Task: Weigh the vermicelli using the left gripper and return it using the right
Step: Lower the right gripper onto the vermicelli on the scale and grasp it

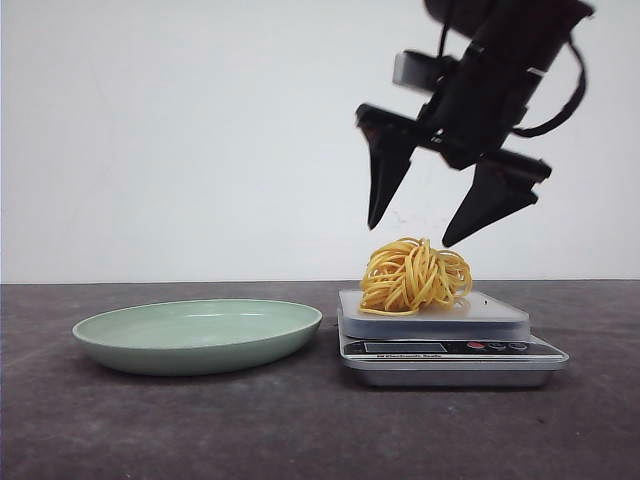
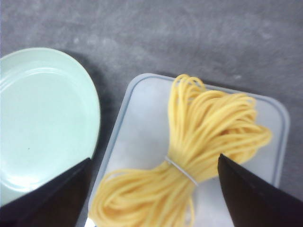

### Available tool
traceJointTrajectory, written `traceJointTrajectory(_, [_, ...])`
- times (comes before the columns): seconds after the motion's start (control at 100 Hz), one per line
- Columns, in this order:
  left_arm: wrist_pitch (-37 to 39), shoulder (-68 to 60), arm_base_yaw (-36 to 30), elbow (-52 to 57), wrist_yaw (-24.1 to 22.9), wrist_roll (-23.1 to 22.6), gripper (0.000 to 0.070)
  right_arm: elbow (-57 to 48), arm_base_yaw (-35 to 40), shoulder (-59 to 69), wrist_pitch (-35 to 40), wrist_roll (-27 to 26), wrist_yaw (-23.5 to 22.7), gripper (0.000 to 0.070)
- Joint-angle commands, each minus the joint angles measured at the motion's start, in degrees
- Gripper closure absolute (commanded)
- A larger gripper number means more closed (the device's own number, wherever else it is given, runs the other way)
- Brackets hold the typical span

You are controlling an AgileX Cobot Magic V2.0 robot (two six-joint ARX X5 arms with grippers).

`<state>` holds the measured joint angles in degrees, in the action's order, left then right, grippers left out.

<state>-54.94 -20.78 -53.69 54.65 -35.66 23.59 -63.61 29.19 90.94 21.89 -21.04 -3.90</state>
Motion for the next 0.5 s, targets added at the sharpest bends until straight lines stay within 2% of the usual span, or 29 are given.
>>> traceJointTrajectory(0.0, [0.3,-0.1,-0.5,0.7,0.2,0.3,0.023,-1.6,0.5,2.3,0.5,-2.2,0.9,0.0165])
traceJointTrajectory(0.16, [0.2,-0.1,-0.5,0.7,0.2,0.2,0.023,-1.8,1.1,4.8,3.1,-2.6,4.5,0.0165])
traceJointTrajectory(0.31, [0.1,-0.1,-0.5,0.7,0.2,0.0,0.023,-1.8,1.5,5.4,4.3,-3.0,4.5,0.0178])
traceJointTrajectory(0.34, [0.1,-0.1,-0.5,0.7,0.1,0.0,0.023,-1.8,1.5,5.4,4.3,-3.1,4.4,0.0221])
traceJointTrajectory(0.45, [0.1,-0.1,-0.5,0.7,0.1,-0.3,0.023,-1.8,1.9,5.4,4.2,-3.7,4.6,0.0479])
traceJointTrajectory(0.49, [0.1,-0.1,-0.5,0.7,0.1,-0.4,0.023,-1.8,2.1,5.4,4.2,-3.8,4.8,0.0551])
